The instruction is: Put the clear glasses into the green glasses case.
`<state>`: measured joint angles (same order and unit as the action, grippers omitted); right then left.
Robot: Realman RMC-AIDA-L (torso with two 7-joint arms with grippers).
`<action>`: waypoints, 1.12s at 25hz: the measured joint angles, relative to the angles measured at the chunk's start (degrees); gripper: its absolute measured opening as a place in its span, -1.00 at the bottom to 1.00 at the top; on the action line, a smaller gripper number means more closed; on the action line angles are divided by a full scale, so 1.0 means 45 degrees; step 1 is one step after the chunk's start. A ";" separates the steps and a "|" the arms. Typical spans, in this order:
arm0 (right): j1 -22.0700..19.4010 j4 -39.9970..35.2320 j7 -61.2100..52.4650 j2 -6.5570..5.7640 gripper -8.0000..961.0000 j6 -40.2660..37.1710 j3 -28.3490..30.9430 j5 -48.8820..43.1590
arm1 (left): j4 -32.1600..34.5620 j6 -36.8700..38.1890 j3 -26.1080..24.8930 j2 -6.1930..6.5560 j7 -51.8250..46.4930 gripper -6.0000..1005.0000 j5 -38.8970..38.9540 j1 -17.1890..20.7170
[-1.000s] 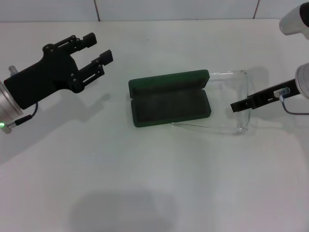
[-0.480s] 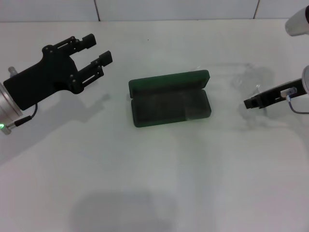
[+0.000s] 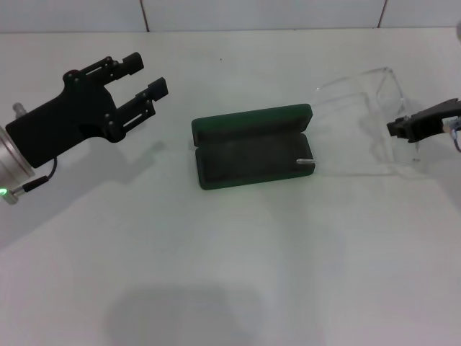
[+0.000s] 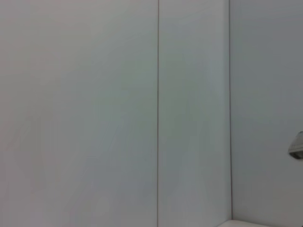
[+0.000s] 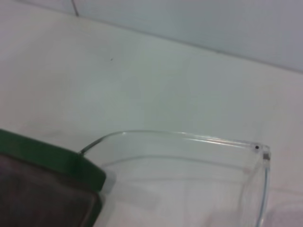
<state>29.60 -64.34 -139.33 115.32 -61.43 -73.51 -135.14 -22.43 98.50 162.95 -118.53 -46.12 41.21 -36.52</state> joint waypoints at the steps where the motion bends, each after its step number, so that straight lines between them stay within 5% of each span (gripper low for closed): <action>1: -0.0088 -0.0101 0.0127 0.0014 -0.71 0.0066 0.0047 0.0042 | 0.0004 0.0001 -0.0001 -0.0011 0.0004 0.13 0.0006 0.0003; 10: -0.0772 -0.0711 0.2492 0.0091 -0.74 0.0620 0.0120 0.1552 | 0.0119 0.0092 -0.0005 -0.0086 -0.0139 0.13 0.0385 0.0038; 21: -0.2145 0.0028 0.9905 0.0105 -0.74 0.1509 0.0902 0.8520 | 0.0614 0.0277 -0.0001 -0.0155 -0.0907 0.14 0.0703 0.0012; 28: -0.1236 0.2257 1.2913 -0.0076 -0.74 -0.2874 0.2039 1.0218 | 0.0972 0.0695 0.0001 -0.0150 -0.0832 0.14 0.0647 -0.0349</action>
<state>24.04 -54.19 -81.22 114.98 -74.37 -64.33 -89.16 -18.05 101.63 162.96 -119.20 -49.86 44.12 -38.09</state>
